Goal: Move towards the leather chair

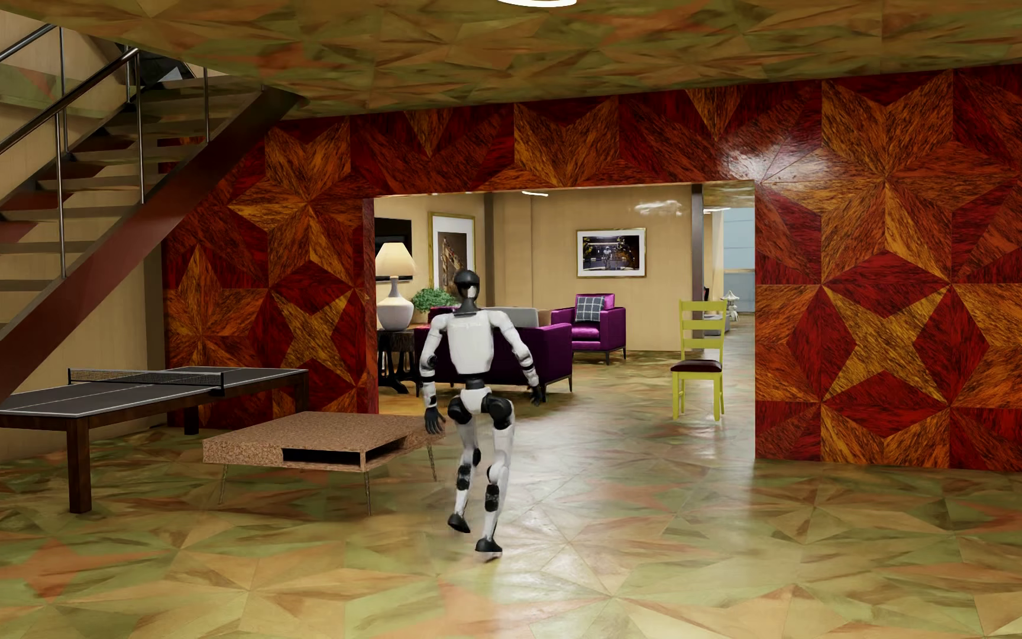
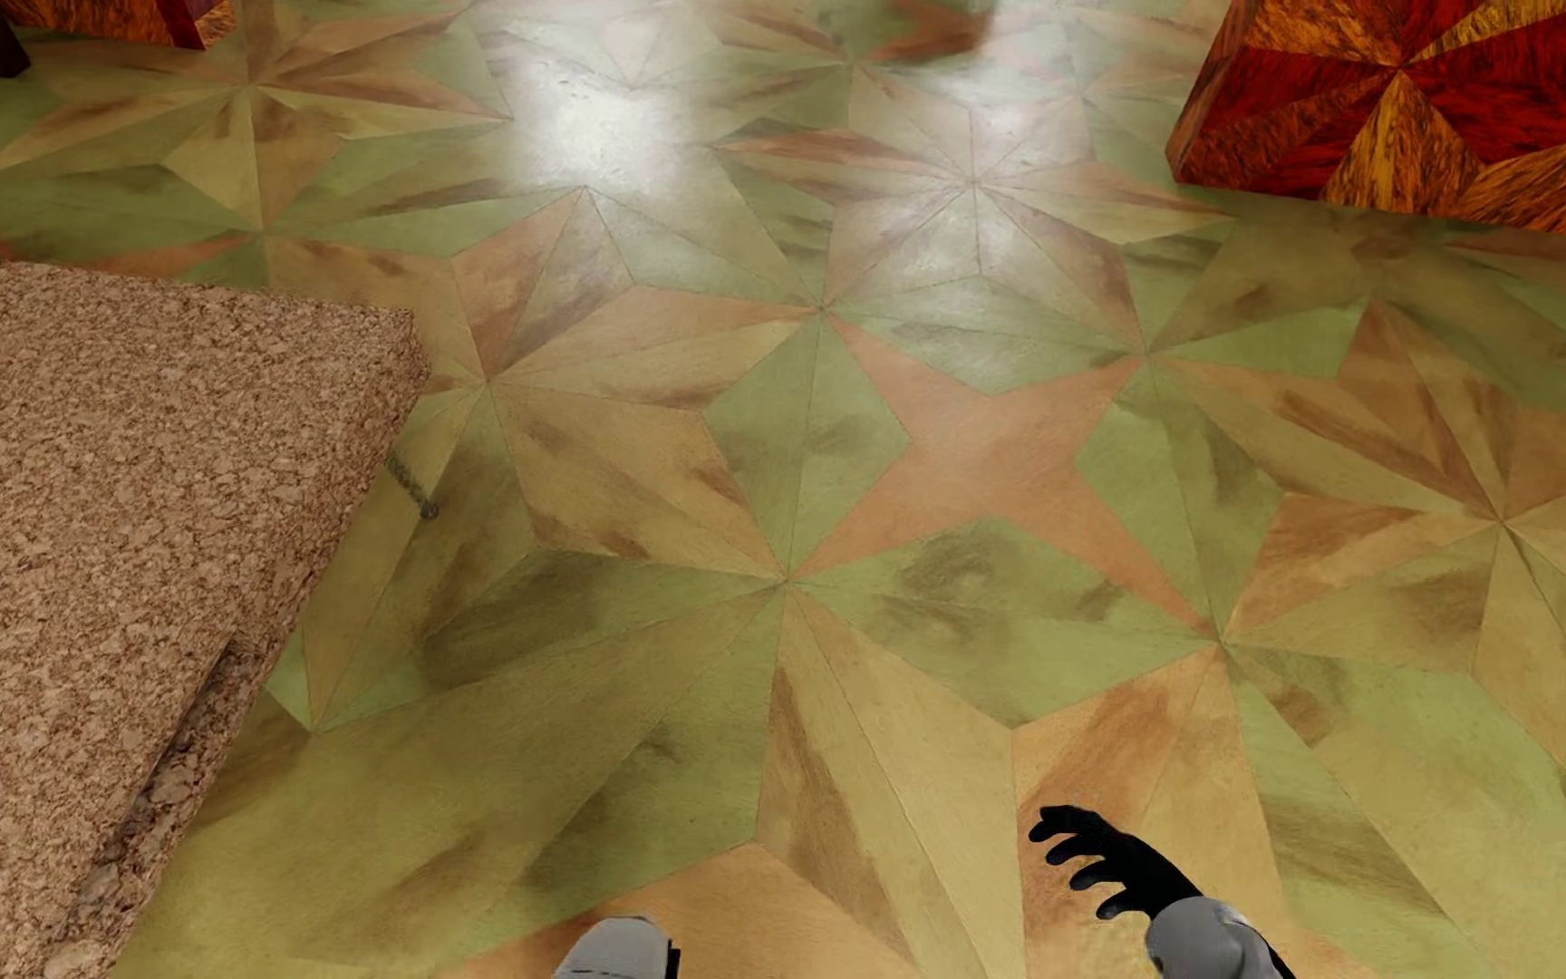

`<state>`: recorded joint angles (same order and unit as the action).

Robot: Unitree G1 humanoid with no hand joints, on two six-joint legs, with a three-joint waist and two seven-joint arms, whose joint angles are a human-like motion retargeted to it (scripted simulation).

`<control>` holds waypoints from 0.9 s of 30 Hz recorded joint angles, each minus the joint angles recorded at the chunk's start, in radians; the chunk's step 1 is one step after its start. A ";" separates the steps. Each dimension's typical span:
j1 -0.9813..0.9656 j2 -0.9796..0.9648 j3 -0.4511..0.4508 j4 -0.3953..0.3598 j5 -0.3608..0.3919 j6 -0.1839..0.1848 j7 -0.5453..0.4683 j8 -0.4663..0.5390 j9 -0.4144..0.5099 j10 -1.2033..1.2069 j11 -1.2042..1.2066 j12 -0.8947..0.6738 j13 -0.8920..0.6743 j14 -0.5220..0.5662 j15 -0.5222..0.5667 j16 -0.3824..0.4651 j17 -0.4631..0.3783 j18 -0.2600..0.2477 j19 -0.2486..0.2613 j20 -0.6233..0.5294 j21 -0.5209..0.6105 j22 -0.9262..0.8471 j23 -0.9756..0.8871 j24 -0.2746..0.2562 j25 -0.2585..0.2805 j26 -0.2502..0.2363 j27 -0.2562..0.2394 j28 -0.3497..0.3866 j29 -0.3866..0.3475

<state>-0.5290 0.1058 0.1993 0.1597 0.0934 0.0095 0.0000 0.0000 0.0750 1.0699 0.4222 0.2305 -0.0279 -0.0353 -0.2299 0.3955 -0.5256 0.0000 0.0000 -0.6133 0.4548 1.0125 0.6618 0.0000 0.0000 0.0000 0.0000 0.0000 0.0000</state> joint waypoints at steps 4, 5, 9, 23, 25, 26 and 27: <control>0.037 0.102 0.016 -0.023 -0.025 -0.006 0.000 0.000 -0.035 -0.878 0.009 0.033 -0.057 0.197 -0.062 0.005 -0.022 0.000 0.000 -0.045 -0.073 0.028 -0.064 0.000 0.000 0.000 0.000 0.000 0.000; 0.017 0.127 0.016 -0.019 -0.031 -0.002 0.000 0.000 -0.033 -0.934 0.007 0.028 -0.052 0.185 -0.023 -0.001 -0.011 0.000 0.000 -0.062 -0.080 0.050 -0.061 0.000 0.000 0.000 0.000 0.000 0.000; -0.022 0.071 -0.005 -0.071 -0.111 -0.027 0.000 0.000 -0.034 -0.327 0.311 -0.017 0.089 0.043 0.417 -0.021 0.079 0.000 0.000 -0.079 -0.027 0.074 0.047 0.000 0.000 0.000 0.000 0.000 0.000; 0.782 -0.501 -0.394 -0.080 -0.090 0.005 0.000 0.000 0.005 -0.504 -0.254 -0.301 0.405 -0.228 0.241 0.054 0.166 0.000 0.000 0.259 0.295 -0.296 0.122 0.000 0.000 0.000 0.000 0.000 0.000; 0.753 -0.583 -0.402 -0.037 -0.058 0.027 0.000 0.000 -0.009 -0.420 -0.005 -0.281 0.367 -0.146 0.363 0.038 0.155 0.000 0.000 0.245 0.286 -0.291 0.112 0.000 0.000 0.000 0.000 0.000 0.000; 0.720 -0.609 -0.380 -0.013 -0.028 0.054 0.000 0.000 -0.001 -0.326 0.044 -0.262 0.334 -0.054 0.547 0.014 0.152 0.000 0.000 0.233 0.272 -0.259 0.119 0.000 0.000 0.000 0.000 0.000 0.000; 0.647 -0.618 -0.357 0.011 -0.015 0.070 0.000 0.000 0.002 -0.182 0.100 -0.254 0.265 0.045 0.595 -0.008 0.155 0.000 0.000 0.193 0.257 -0.179 0.180 0.000 0.000 0.000 0.000 0.000 0.000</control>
<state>0.1184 -0.5118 -0.1580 0.1709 0.0784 0.0792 0.0000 0.0000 0.0772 0.8878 0.5227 -0.0234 0.2374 0.0098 0.3650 0.3880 -0.3702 0.0000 0.0000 -0.4201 0.7118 0.8331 0.8414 0.0000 0.0000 0.0000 0.0000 0.0000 0.0000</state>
